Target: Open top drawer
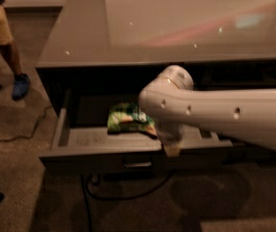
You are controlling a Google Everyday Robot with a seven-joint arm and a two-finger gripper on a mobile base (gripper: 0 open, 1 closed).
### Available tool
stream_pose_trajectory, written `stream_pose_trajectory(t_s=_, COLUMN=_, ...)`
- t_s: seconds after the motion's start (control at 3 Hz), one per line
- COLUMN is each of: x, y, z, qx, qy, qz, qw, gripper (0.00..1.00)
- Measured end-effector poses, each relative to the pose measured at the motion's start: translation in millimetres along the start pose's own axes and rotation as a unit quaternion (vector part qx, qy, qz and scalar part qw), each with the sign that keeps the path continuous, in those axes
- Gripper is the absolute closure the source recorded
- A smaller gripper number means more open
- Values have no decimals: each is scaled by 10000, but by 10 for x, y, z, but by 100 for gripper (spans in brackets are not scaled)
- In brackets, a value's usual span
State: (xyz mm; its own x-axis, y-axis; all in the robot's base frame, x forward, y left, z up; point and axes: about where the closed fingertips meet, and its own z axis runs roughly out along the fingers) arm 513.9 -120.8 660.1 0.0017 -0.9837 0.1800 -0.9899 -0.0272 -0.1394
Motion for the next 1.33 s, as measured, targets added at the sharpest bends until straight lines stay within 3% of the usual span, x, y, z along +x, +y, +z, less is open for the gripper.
stream_pose_trajectory(t_s=0.33, x=-2, y=2, z=11, qx=0, qy=0, qz=0, qw=10000, gripper=86)
stream_pose_trajectory(t_s=1.0, x=21, y=108, z=-105, qx=159, qy=48, qz=147, qw=9998, gripper=40)
stream_pose_trajectory(t_s=1.33, x=99, y=244, z=-276, qx=332, qy=87, qz=405, qw=9986, gripper=16)
